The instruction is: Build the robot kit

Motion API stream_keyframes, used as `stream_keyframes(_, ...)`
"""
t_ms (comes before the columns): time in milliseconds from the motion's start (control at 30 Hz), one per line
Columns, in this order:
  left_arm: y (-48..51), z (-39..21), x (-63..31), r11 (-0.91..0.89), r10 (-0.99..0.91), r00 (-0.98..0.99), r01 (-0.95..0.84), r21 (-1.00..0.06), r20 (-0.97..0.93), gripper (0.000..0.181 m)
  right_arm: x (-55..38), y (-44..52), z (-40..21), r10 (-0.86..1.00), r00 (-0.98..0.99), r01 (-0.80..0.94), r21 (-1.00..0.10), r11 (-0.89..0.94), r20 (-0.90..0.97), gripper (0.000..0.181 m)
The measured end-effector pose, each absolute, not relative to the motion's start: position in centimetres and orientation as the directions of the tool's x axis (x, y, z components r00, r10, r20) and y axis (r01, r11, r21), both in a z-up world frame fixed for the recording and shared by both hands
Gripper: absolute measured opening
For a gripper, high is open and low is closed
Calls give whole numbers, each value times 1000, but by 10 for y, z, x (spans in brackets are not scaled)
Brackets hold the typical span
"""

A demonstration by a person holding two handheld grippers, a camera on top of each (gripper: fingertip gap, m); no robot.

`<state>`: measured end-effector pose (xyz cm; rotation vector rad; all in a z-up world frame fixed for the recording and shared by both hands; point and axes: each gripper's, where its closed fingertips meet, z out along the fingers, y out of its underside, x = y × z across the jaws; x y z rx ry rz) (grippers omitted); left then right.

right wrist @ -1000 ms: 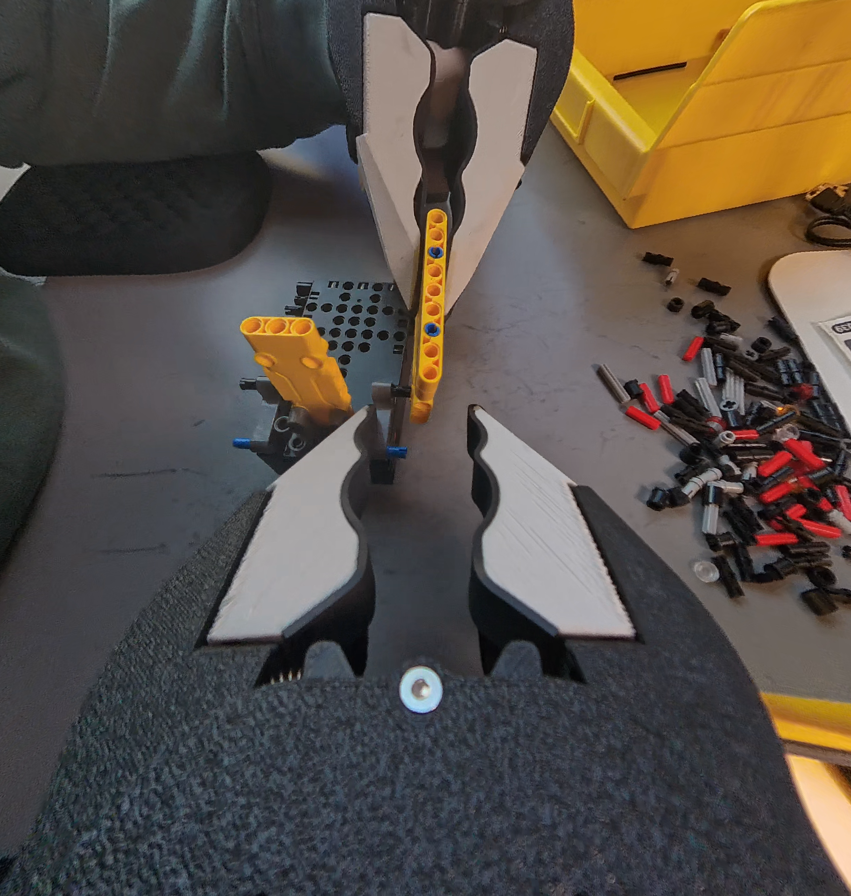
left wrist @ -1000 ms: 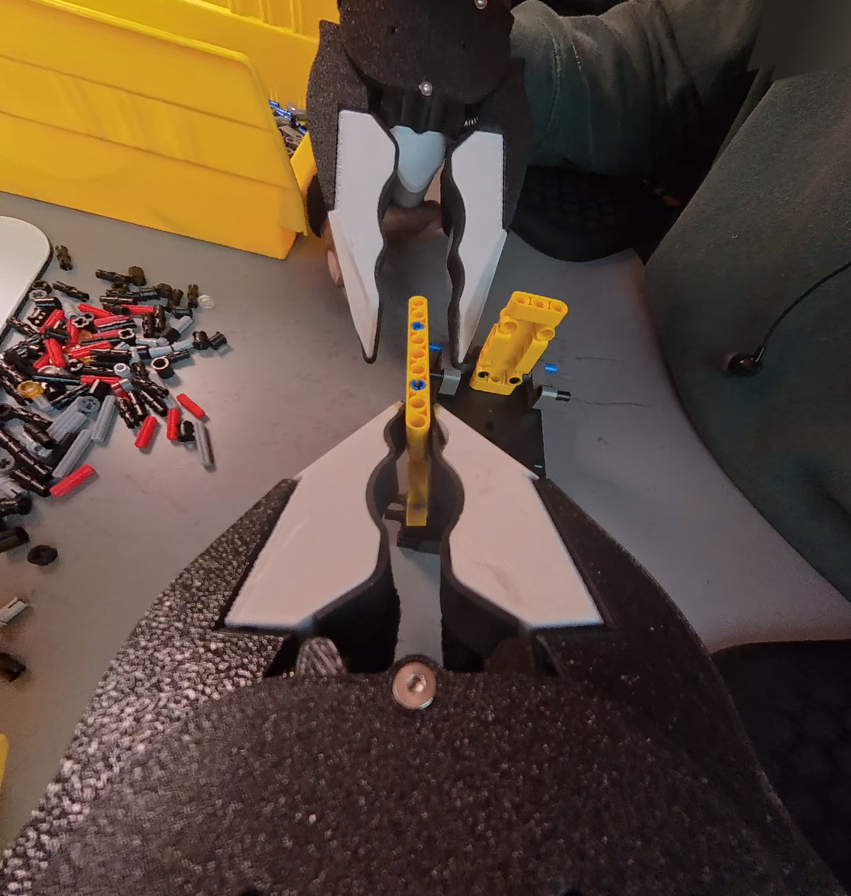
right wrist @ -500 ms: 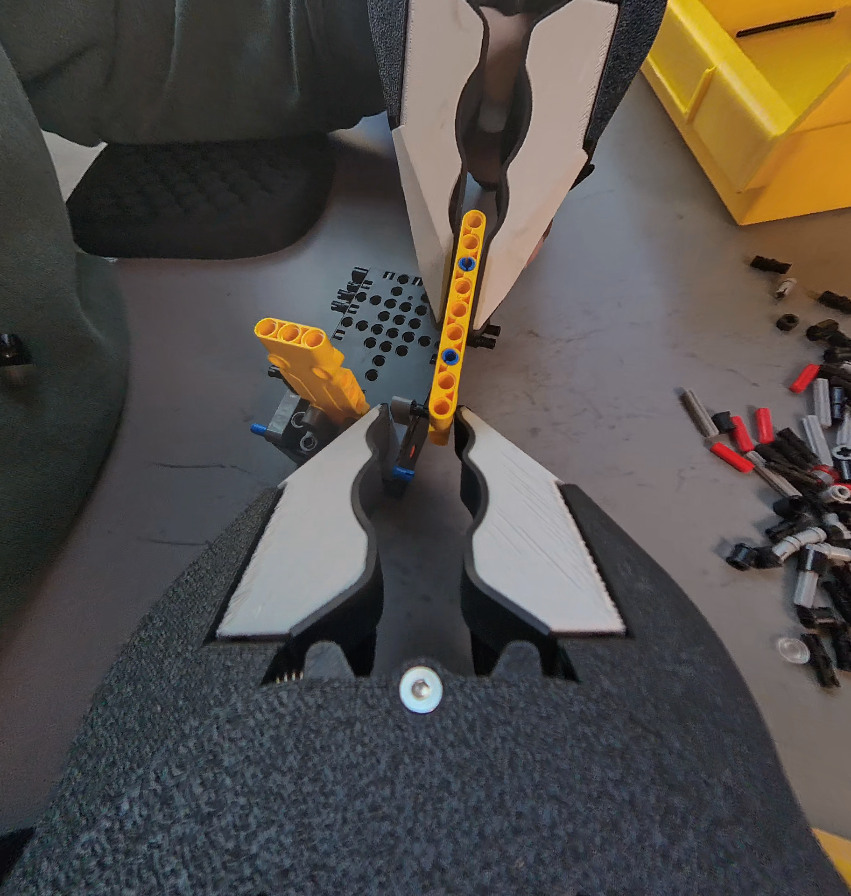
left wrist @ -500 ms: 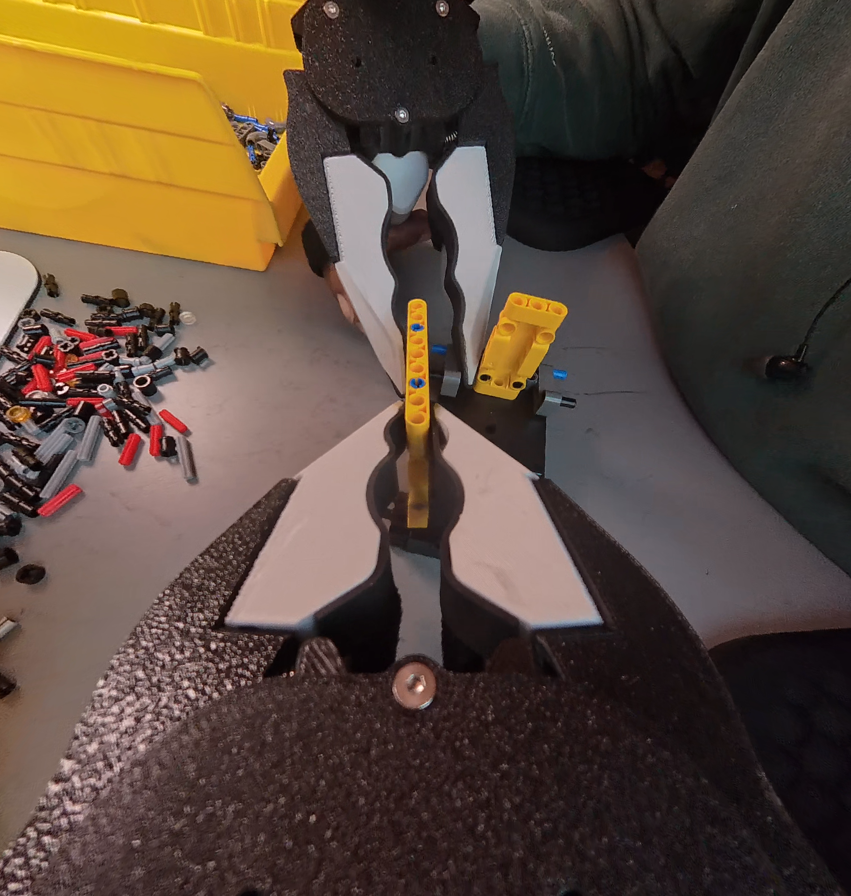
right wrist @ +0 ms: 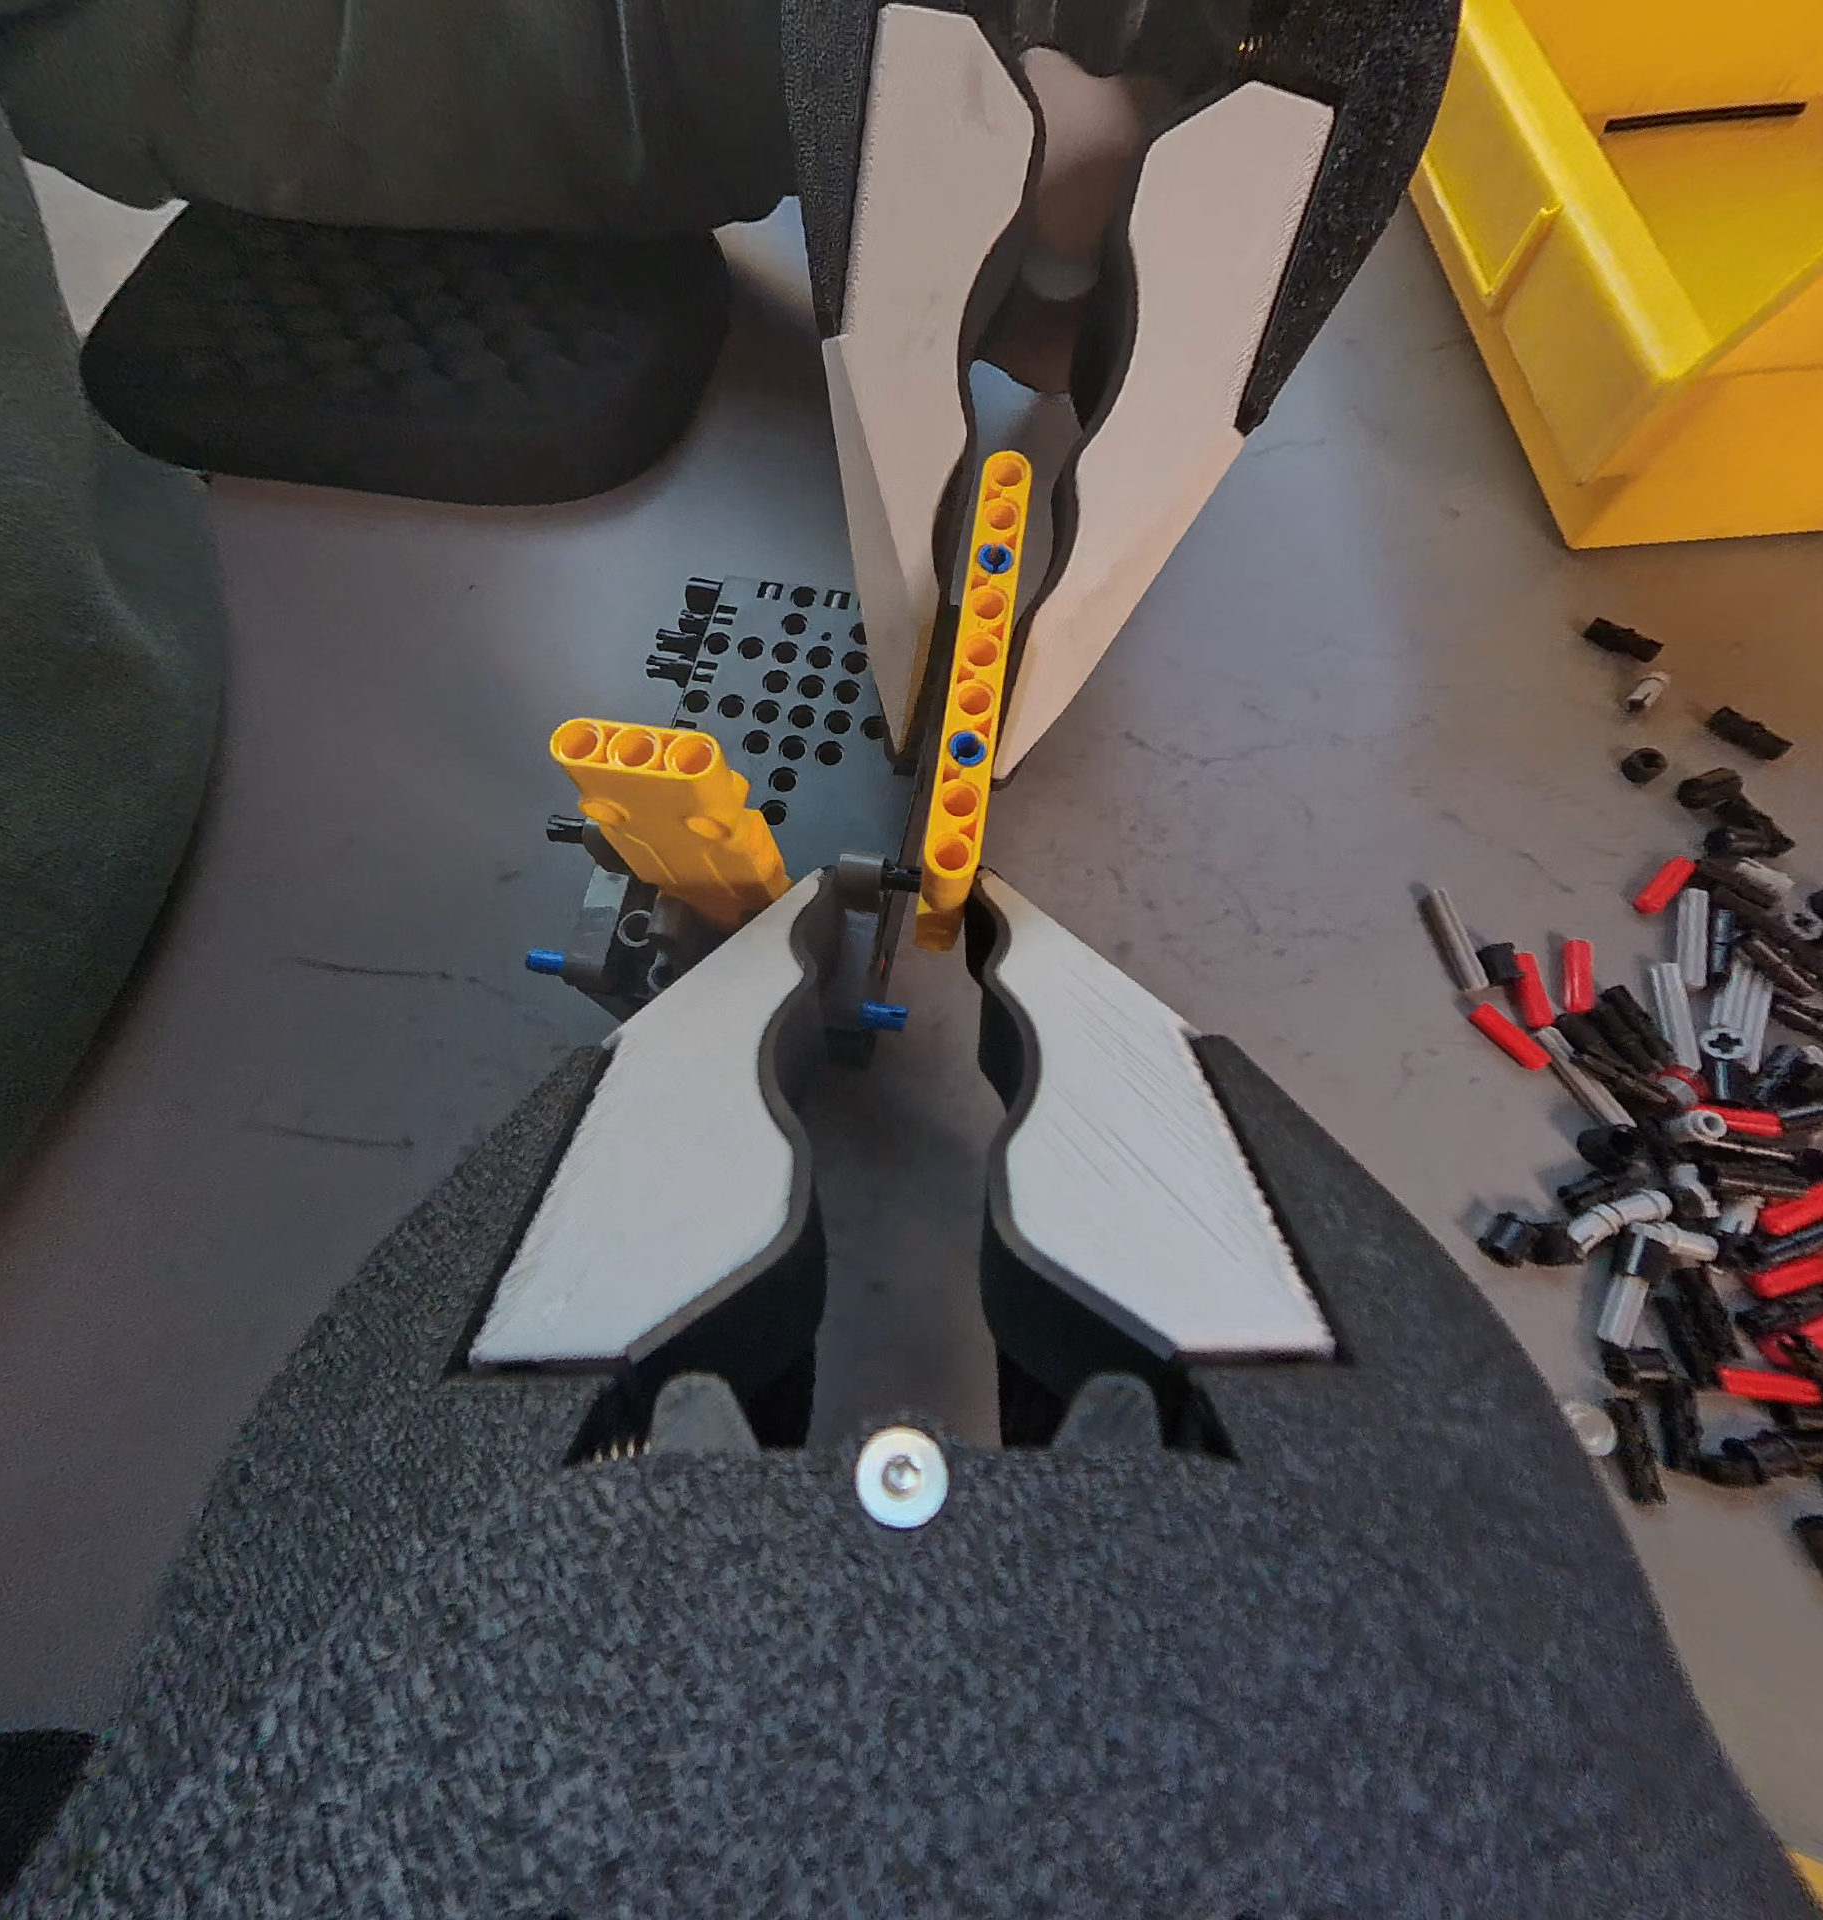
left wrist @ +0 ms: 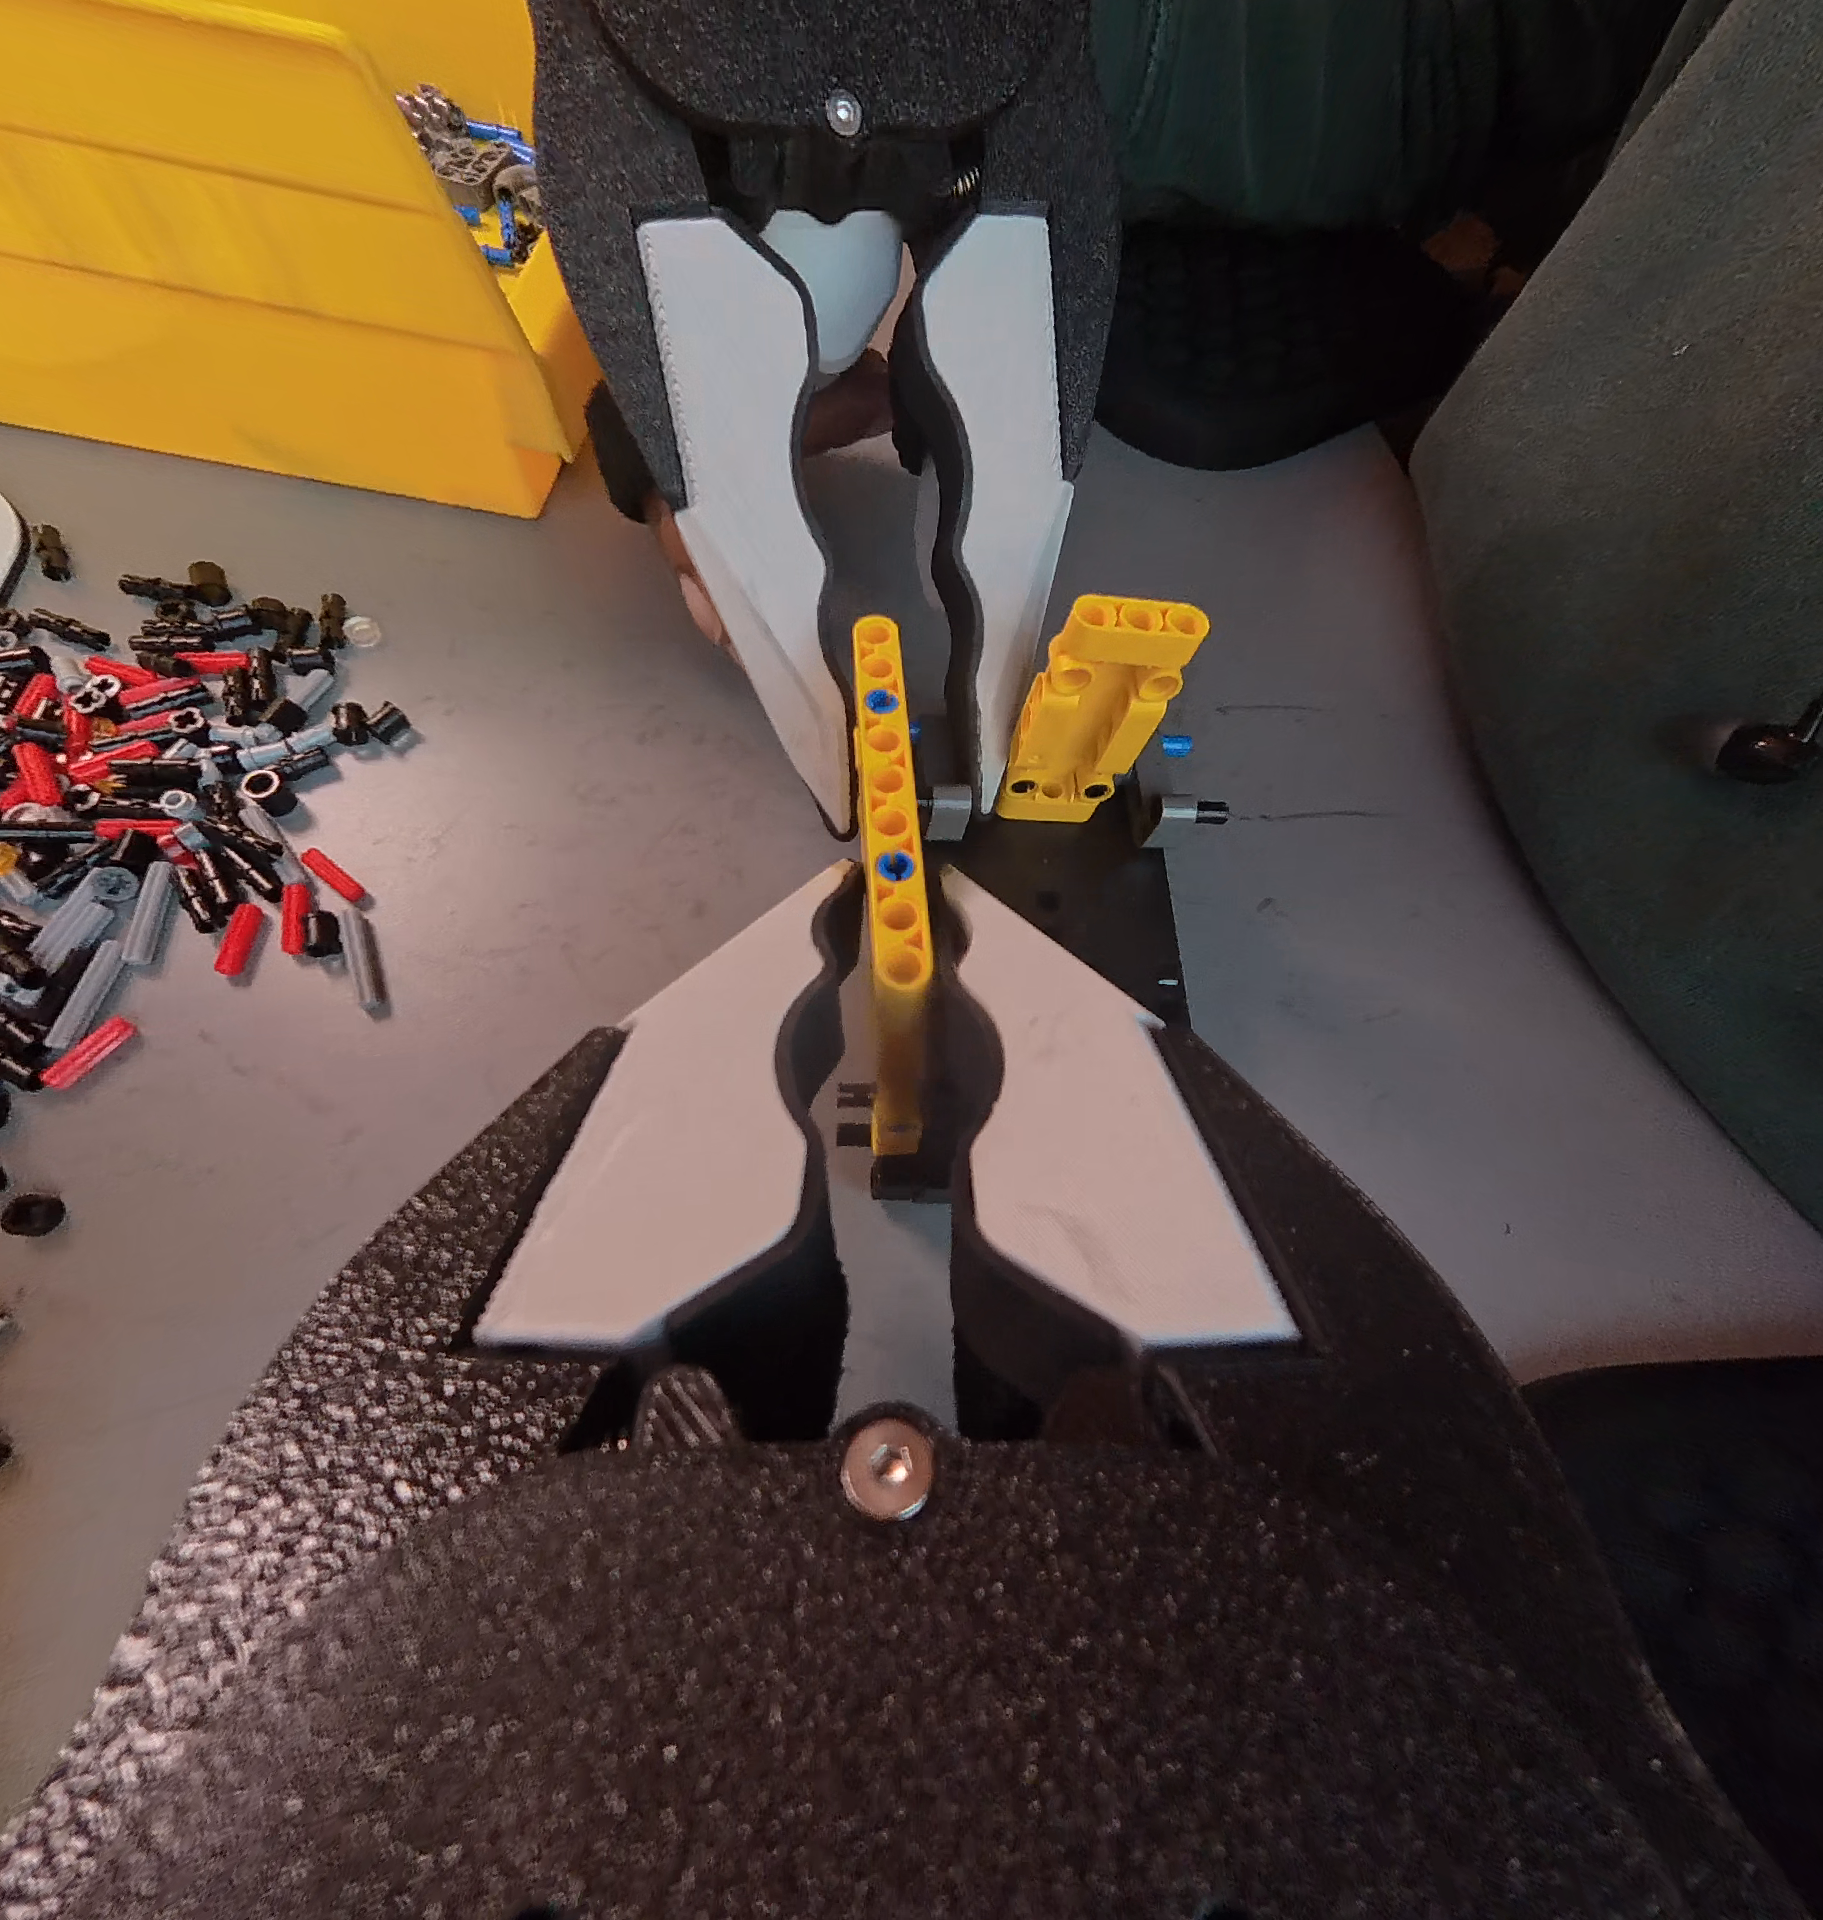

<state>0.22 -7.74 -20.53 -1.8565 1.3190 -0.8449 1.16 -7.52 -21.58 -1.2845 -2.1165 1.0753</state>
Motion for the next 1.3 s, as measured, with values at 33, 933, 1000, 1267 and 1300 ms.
stream_keyframes(33, -77, -205, 3, -237, -956, 273, -508, -828, 106, 11, 11, -75, -216, 878, -478, 539, -796, 276, -20, 24)
stream_keyframes(933, -77, -217, 7, -244, -945, 319, -536, -808, 74, 7, 12, -79, -216, 876, -482, 524, -813, 253, -38, 23)
stream_keyframes(1000, -77, -217, 8, -249, -944, 319, -532, -809, 82, 7, 12, -79, -216, 876, -480, 522, -817, 244, -45, 24)
stream_keyframes(1267, -79, -206, -10, -294, -932, 335, -473, -831, 138, 17, 13, -78, -216, 878, -476, 526, -818, 231, -58, 23)
stream_keyframes(1300, -78, -201, -16, -306, -925, 349, -442, -843, 152, 18, 14, -78, -216, 878, -474, 528, -817, 231, -59, 23)
